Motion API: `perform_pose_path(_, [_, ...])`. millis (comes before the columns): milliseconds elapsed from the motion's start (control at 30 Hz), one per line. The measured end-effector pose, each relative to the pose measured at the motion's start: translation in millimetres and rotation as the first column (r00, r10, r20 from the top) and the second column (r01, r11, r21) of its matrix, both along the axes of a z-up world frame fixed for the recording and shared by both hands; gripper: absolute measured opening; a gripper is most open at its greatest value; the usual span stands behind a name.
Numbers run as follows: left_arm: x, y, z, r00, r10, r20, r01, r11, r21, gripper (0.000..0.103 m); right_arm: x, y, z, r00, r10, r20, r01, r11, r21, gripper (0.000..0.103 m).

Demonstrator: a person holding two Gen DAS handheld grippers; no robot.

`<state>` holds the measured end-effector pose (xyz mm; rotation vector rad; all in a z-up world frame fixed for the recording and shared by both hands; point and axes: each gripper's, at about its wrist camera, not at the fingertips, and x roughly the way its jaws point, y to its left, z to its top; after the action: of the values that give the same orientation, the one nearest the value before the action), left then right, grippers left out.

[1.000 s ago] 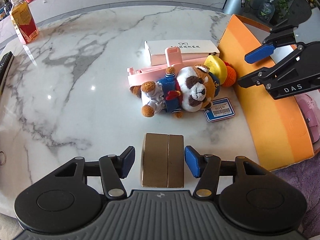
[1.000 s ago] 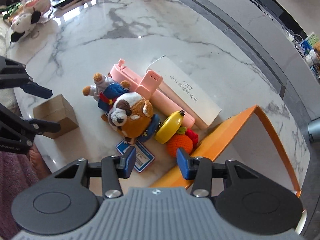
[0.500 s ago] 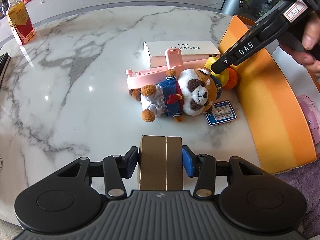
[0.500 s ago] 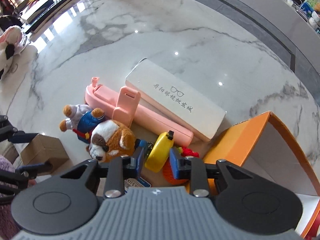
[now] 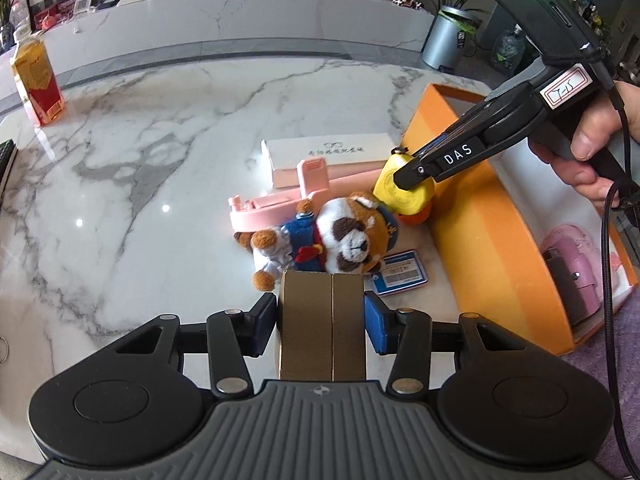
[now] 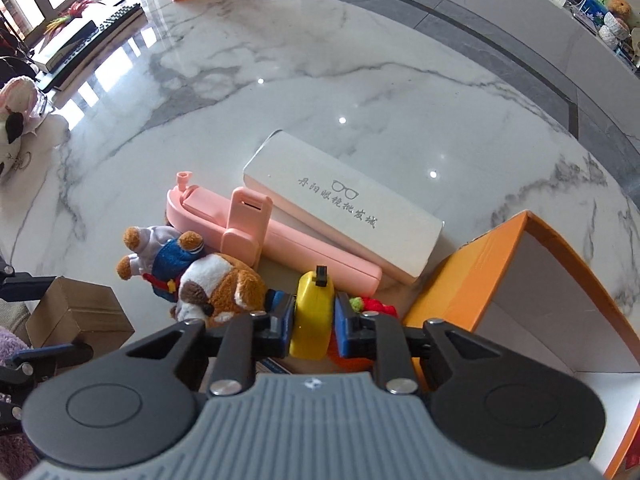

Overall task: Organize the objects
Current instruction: 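Carry the brown box and yellow toy over the orange box with both grippers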

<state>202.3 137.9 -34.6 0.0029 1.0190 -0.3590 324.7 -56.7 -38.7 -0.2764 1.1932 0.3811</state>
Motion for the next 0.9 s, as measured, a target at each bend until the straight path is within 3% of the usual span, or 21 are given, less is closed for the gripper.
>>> perform_pose_path(200, [-15,-40,41,0.981,-0.182,0.074,0.186,0.981,-0.048,0.054,-44,-31,63,0.995,-0.01,0.104,-0.001,0.995,0.1,0.023])
perform_pose_path(267, [-19,-59,54,0.96,-0.263,0.093,0.268,0.963,-0.04,0.054,-62,-46,81,0.99,-0.022,0.137,0.005,0.993,0.121,0.023])
perform_pose_path(367, [-26,-96,71,0.911,-0.398,0.112,0.398,0.917,0.024,0.054,-93,-75,101,0.983,-0.058,0.173,0.032,0.988,0.152,0.023])
perform_pose_path(467, [-34,-136,80,0.843,-0.524,0.123,0.513,0.852,0.108,0.054,-121,-106,107,0.979,-0.094,0.18,0.064,0.984,0.165,0.023])
perform_pose_path(667, [-35,-210,59,0.713,-0.701,0.012,0.68,0.695,0.233,0.054,-161,-167,90,0.973,-0.189,0.134,0.16,0.966,0.203,0.022])
perform_pose_path(767, [-32,-237,39,0.659,-0.75,-0.061,0.728,0.615,0.301,0.054,-174,-190,79,0.966,-0.231,0.114,0.2,0.951,0.234,0.022])
perform_pose_path(900, [-29,-264,18,0.611,-0.775,-0.163,0.761,0.519,0.39,0.052,-182,-211,66,0.963,-0.257,0.082,0.225,0.934,0.279,0.022])
